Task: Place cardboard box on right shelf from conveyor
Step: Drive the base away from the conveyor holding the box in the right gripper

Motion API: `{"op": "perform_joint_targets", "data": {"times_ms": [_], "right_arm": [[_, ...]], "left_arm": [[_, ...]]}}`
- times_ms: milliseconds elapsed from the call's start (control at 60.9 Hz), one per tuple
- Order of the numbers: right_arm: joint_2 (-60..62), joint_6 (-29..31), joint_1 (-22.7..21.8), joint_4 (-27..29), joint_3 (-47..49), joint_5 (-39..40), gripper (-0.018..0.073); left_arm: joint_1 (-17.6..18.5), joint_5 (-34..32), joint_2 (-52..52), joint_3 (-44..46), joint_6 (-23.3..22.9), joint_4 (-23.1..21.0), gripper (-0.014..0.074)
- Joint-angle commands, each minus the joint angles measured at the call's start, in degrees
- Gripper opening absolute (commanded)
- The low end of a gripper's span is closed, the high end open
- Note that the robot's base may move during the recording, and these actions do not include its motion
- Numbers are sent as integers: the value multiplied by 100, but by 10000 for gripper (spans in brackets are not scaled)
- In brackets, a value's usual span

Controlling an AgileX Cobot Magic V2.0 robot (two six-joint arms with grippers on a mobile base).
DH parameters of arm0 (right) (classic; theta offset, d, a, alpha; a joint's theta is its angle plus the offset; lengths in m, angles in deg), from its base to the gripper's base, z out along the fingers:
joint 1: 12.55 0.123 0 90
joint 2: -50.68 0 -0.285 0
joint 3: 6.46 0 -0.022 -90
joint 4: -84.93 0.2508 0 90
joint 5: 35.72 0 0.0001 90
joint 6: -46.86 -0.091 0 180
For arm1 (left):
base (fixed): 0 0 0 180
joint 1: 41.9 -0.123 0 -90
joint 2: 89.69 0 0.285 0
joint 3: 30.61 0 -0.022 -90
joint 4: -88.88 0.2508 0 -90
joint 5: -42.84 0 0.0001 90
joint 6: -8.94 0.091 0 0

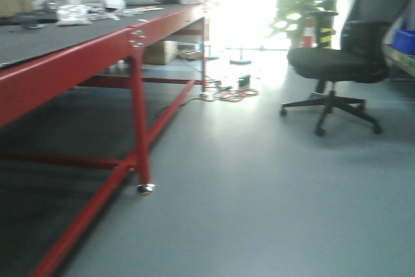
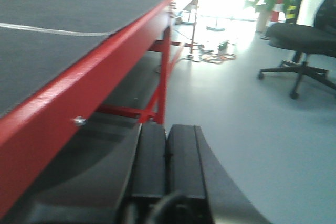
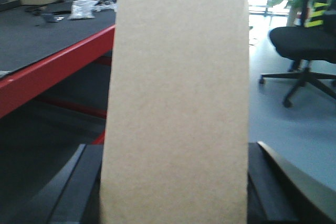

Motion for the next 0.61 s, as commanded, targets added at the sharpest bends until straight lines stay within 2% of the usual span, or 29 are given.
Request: {"op": "perform_joint_targets", "data": {"times_ms": [0,591], "right_arm": [[-75,54,-25,-24,148,584,130],[-75,54,-25,-24,148,584,130]], "left_arm": [[3,-487,83,-47,1,-34,-116],[3,-487,83,-47,1,-34,-116]]}}
